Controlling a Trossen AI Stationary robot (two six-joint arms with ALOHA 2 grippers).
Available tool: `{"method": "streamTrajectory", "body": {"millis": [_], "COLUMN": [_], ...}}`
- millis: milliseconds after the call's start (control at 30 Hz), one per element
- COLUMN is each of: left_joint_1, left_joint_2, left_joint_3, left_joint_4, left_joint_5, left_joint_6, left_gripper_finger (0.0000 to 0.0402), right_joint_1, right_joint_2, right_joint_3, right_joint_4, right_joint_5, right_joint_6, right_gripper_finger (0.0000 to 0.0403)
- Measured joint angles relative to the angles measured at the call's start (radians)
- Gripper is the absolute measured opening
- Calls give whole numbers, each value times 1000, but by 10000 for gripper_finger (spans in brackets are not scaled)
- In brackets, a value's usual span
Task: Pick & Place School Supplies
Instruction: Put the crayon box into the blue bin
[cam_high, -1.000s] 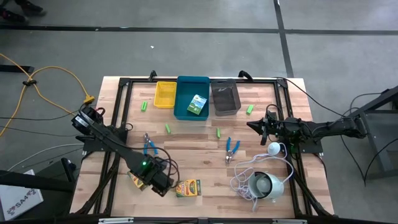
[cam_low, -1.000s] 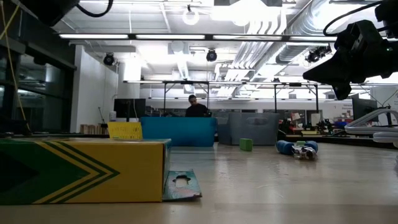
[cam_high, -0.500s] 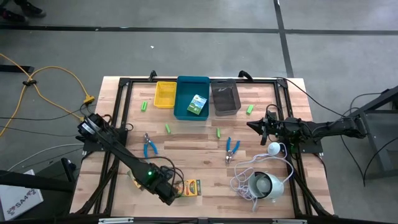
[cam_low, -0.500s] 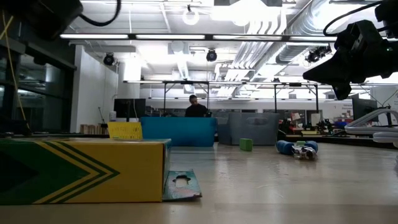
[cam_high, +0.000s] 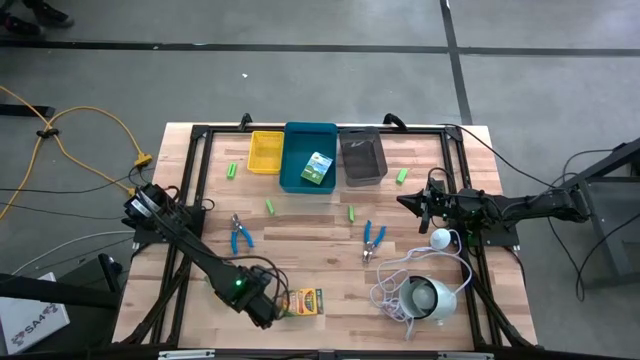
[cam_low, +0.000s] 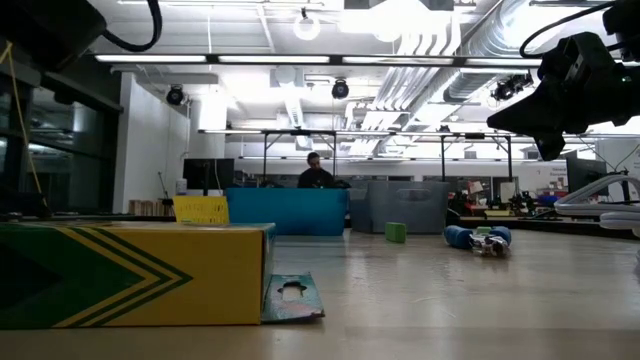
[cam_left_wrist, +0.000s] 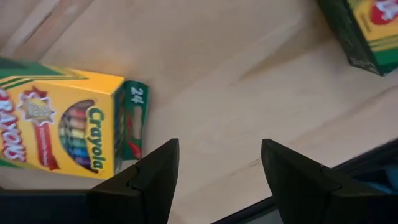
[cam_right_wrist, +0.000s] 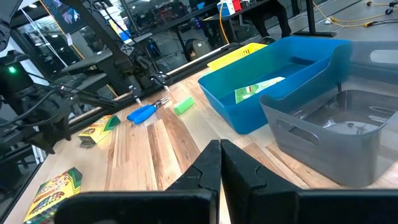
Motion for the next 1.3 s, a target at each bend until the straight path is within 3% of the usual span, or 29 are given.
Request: {"method": "streamTrajectory", "body": {"millis": [500,1000,1300], "left_joint_1": [-6,-20,-33], "left_joint_2": [139,195,213], "left_joint_3": [50,86,86], "left_joint_4": [-33,-138,-171], "left_joint_5": [17,51,49], "left_joint_6": [-54,-74,-60], "left_gripper_finger": [219,156,149], "right_joint_1": [0,0,0], "right_joint_2": [0,0,0], "right_joint_3": [0,0,0], "right_joint_4": [0,0,0], "right_joint_5": [0,0,0], "right_joint_6": [0,0,0], "right_gripper_finger": [3,3,3]}}
